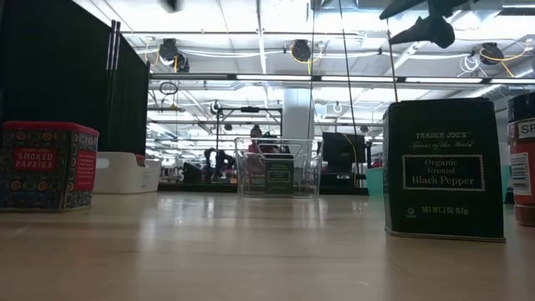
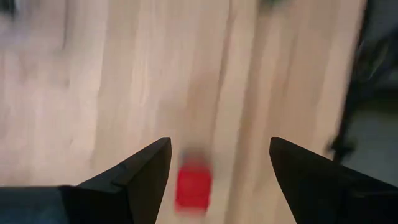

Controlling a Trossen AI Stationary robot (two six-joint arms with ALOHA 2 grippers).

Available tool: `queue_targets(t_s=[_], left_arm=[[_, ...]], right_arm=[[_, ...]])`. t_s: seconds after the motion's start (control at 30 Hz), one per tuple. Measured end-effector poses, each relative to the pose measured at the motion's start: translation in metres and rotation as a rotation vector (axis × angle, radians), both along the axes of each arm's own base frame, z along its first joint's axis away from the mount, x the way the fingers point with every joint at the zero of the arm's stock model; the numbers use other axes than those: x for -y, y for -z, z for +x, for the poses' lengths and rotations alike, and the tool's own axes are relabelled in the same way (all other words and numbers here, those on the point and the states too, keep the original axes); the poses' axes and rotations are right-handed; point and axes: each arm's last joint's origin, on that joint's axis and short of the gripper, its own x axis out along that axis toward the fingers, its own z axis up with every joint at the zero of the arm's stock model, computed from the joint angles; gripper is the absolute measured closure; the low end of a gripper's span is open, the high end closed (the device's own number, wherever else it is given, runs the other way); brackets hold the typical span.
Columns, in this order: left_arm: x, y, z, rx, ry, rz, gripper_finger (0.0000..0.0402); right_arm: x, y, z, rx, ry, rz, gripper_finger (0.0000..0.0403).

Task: Sort spices by type
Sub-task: Put the red seasoning can into the white bin

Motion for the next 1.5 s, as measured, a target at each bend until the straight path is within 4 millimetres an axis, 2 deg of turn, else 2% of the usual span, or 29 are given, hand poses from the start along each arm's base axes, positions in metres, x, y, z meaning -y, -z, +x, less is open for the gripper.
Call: queue_targets(t_s=[0.07,0.2,0.37,0.53,0.8,0.9,1.23,1.5], left_arm=[[0.011,0.008,-0.009,-0.082,0.069,0.046,0.0123],[0.036,0.029,-0.016,-0.116,0.195,0.082,0.0123],[0.046,0.056,-0.018,-0.152,0.2,0.092,0.0123],[0.045,0.07,-0.028,-0.121,0.17,0.075,0.0123],[0.035,0.092,-0.071,-0.111,0.088,0.106,0.0123],[0.03,0.098,-0.079,-0.106,0.087,0.121,0.0123],[0.026,0.131,-0.077,-0.054,0.089,0.082,0.0123],[0.025,0.142,-0.08,-0.078,0.096,0.064,0.0123]], right_arm=[[0.0,0.003,0.0,-0.024,-0.002,0.011,0.011],[0.0,0.006,0.001,-0.044,-0.02,0.038,0.011],[0.0,0.006,0.002,-0.046,-0.02,0.049,0.011],[0.0,0.007,0.002,-0.051,-0.022,0.053,0.011],[-0.001,0.011,0.0,-0.077,-0.033,0.099,0.011],[-0.001,0.011,0.0,-0.075,-0.032,0.101,0.011],[-0.001,0.011,0.0,-0.062,-0.017,0.124,0.011],[-0.001,0.011,0.0,-0.056,-0.013,0.133,0.011]])
